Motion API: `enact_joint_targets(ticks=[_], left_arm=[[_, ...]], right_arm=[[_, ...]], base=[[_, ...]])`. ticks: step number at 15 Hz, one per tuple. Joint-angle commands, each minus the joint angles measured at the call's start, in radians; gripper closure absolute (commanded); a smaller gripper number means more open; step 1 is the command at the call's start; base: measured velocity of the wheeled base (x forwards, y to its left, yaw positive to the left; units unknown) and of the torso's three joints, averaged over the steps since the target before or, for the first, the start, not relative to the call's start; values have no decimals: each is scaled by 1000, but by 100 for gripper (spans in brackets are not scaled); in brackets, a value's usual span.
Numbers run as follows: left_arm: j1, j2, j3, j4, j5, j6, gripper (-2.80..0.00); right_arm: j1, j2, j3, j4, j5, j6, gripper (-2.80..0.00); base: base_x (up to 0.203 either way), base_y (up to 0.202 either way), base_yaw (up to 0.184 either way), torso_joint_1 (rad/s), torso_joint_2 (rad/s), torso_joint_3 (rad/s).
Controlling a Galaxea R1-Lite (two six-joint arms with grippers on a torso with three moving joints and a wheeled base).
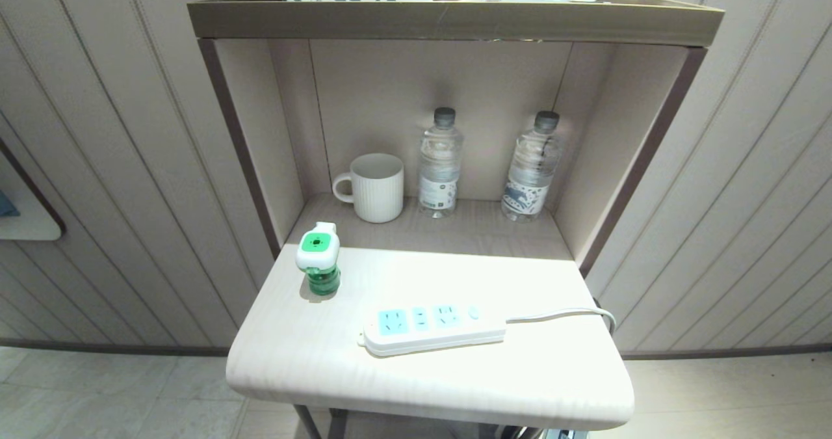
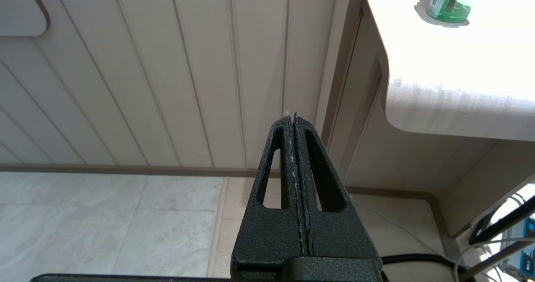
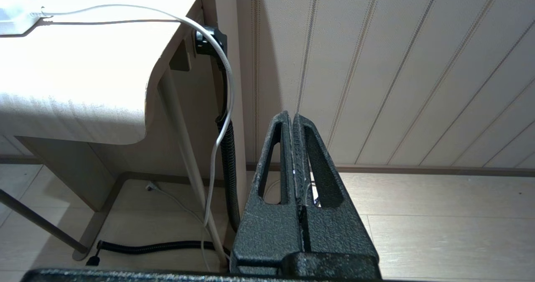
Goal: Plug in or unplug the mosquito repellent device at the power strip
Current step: Pick up the mosquito repellent liquid
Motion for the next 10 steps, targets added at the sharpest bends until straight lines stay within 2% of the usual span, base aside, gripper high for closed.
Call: enact_joint_targets(ticks=[1, 10], left_arm=[[0, 1, 0, 0, 0, 0, 0], [0, 1, 0, 1, 0, 0, 0]], right_arm=[[0, 2, 0, 0, 0, 0, 0], [0, 2, 0, 0, 0, 0, 0]], base=[[0, 0, 0, 0, 0, 0], [0, 0, 0, 0, 0, 0]])
